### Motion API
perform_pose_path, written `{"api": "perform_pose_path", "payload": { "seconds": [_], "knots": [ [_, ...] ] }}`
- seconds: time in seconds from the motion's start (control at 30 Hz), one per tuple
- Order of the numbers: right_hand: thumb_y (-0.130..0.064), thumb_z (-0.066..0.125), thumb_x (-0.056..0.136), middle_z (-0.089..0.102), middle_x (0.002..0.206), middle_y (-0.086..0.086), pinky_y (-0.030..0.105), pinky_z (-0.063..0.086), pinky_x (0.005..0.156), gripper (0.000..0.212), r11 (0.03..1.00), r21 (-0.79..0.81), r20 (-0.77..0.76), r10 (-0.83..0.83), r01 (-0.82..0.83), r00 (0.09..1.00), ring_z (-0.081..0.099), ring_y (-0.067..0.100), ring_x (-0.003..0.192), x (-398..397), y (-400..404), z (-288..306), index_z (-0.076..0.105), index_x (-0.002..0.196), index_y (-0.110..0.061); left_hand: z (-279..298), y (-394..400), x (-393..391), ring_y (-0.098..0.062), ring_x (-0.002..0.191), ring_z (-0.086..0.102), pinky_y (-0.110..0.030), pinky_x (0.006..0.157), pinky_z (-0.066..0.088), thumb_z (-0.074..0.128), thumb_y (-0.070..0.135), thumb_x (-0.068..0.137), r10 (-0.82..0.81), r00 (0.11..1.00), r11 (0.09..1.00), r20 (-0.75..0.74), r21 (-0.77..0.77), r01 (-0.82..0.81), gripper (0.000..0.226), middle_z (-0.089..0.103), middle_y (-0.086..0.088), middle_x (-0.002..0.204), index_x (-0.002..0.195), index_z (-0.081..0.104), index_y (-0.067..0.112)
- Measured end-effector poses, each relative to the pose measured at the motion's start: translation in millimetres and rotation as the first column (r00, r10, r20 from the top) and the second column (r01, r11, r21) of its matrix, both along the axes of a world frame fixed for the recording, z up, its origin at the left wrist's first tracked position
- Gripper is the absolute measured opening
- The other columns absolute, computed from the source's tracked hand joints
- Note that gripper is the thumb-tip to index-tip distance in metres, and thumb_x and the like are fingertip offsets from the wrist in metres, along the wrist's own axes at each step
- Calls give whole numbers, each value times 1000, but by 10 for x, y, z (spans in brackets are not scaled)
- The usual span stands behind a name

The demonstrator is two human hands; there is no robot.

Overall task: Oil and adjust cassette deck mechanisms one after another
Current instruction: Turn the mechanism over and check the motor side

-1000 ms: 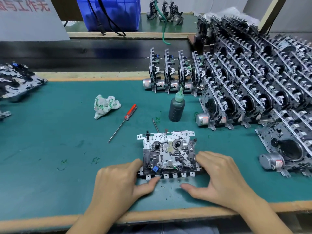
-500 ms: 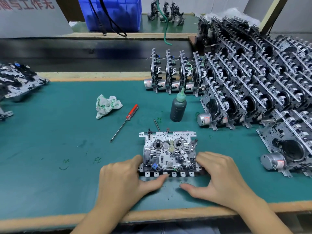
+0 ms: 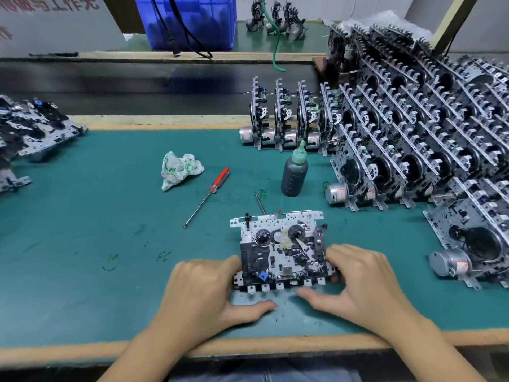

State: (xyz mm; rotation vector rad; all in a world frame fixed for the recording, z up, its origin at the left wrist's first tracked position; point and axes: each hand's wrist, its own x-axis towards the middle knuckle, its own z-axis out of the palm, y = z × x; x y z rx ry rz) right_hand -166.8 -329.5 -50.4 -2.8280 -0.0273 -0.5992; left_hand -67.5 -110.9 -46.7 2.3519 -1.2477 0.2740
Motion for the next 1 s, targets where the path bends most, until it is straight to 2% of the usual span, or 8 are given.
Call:
{"api": "perform_pose_path", "payload": {
  "seconds": [0.13,0.23,0.43,0.57,0.67,0.8,0.9,1.0],
  "knots": [
    [-61,50,77,26,55,-11,19,20,44,53,999,-33,28,32,-31,999,26,10,46,-8,-23,20,41,54,-15,-16,33,11,-12,32,38,-18,35,31,55,71,63,-16,1000,1000,-4,-12,16,55,36,7,37,57,29,24],
    [-65,46,79,27,55,-13,21,23,42,52,999,-36,20,31,-30,999,27,9,46,-2,-7,28,38,56,-19,-17,11,20,-16,30,37,-19,33,32,57,64,67,35,999,999,31,-14,-34,53,35,5,35,50,36,19],
    [-66,58,67,23,56,-13,19,13,51,53,995,22,4,99,-99,995,22,8,49,-16,-5,44,28,59,-23,-49,-17,19,-19,28,38,-18,33,32,56,57,67,90,996,994,19,-62,-88,47,36,3,33,48,43,16],
    [-64,50,79,22,58,-14,21,15,52,50,996,11,60,84,-85,995,21,8,49,-14,5,27,32,57,-23,-46,-8,25,-18,30,41,-22,30,35,54,68,64,42,999,999,26,11,-42,56,38,5,34,50,40,16],
    [-65,47,82,22,58,-14,21,15,52,51,996,17,69,87,-89,994,21,9,49,3,-1,19,33,57,-23,-17,-49,-17,-18,29,41,-21,32,31,52,79,59,111,993,994,24,9,-112,63,36,3,34,50,35,19],
    [-67,60,68,22,57,-13,20,14,52,54,989,46,31,142,-144,989,21,8,50,-7,-30,12,32,55,-22,-22,-89,-72,-20,26,36,-19,34,23,51,74,64,207,977,978,49,-8,-207,62,31,0,32,45,37,17],
    [-61,60,71,29,48,-7,20,17,49,54,991,60,24,114,-116,993,24,9,47,2,-21,8,38,50,-16,-20,-86,-76,-21,26,35,-18,35,23,51,73,64,207,977,978,57,-16,-206,62,31,0,31,44,38,15],
    [-58,58,74,38,45,-7,23,28,44,53,993,72,19,96,-97,995,32,10,42,6,-13,4,42,49,-14,-14,-117,-84,-23,26,36,-18,36,22,49,71,64,241,970,970,23,-21,-240,62,32,-1,31,43,37,15]
  ]
}}
